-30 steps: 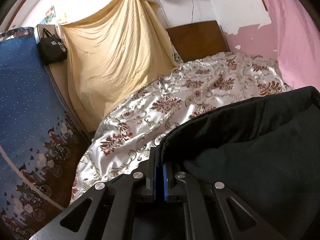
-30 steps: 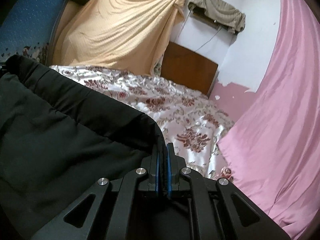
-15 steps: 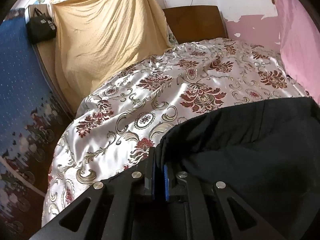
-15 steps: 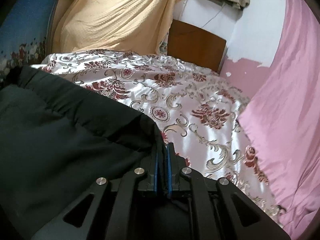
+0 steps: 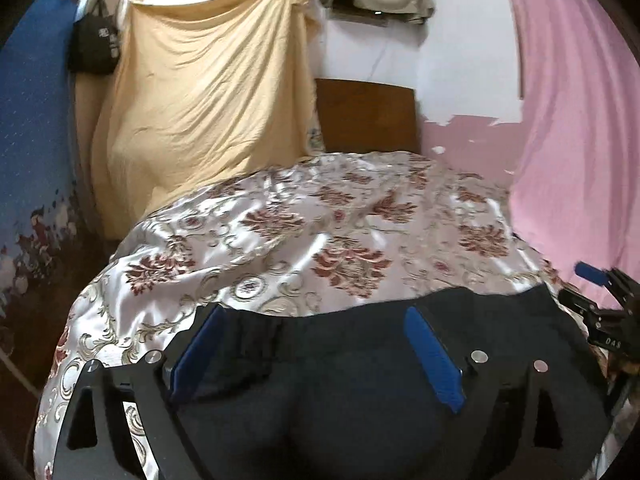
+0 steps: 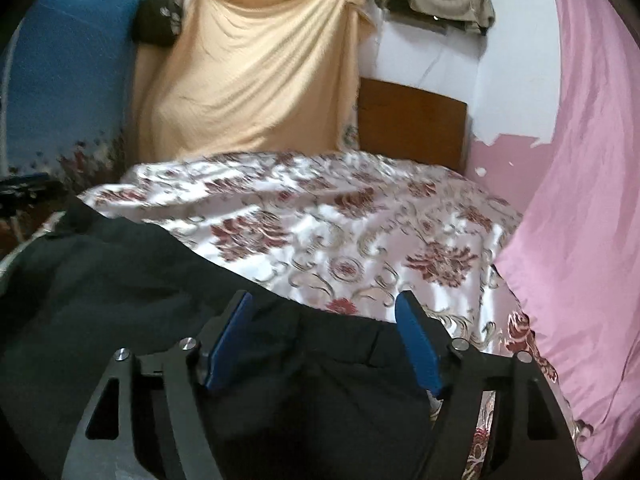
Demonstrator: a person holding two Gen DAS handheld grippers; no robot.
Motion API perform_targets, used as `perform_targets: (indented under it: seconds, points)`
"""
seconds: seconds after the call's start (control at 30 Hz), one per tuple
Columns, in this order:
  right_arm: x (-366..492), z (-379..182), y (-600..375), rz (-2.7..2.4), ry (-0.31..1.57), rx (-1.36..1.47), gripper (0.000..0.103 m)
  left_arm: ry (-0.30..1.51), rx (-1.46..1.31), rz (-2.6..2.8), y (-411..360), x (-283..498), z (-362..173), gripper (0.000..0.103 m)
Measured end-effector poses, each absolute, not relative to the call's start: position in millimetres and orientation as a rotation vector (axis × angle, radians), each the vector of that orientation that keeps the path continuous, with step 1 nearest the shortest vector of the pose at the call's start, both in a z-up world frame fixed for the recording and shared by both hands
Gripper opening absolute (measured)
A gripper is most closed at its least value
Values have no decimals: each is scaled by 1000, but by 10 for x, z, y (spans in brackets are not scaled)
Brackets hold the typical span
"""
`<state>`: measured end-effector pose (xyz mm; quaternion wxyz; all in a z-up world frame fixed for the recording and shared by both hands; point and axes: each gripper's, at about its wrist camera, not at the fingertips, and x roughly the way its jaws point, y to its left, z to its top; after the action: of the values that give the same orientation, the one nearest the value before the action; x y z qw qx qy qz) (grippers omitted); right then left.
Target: Fold large clothes
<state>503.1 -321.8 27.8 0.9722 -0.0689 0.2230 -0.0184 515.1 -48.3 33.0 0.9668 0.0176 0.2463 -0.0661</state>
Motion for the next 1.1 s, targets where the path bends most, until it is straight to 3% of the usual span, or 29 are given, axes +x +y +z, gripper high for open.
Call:
perform_targets:
  seconds: [0.03,0.1,0.17,0.47,0.87,1.1]
  points:
    - [4962,311,-3196,-14,453,-140,75,501,45,-153,-529,5071,320,93]
    - [4778,332,-3138,23,456,-136,90,503,56,-193,-608,4890,262,94]
    - [4619,301,-3085,62,462,-118,94,497,67,-227,-668,4673,176,97]
    - [4350,-179,-2853,209,548,-27,95,539,131,-273,-926,4391,-341,99]
    - [5110,-345,-2780,107,590,-115,95,586,217,-83,-1032,5143,-362,103]
    - [5473,-343,-3027,21,636,-103,95,644,118,-62,-802,5521,-431,103]
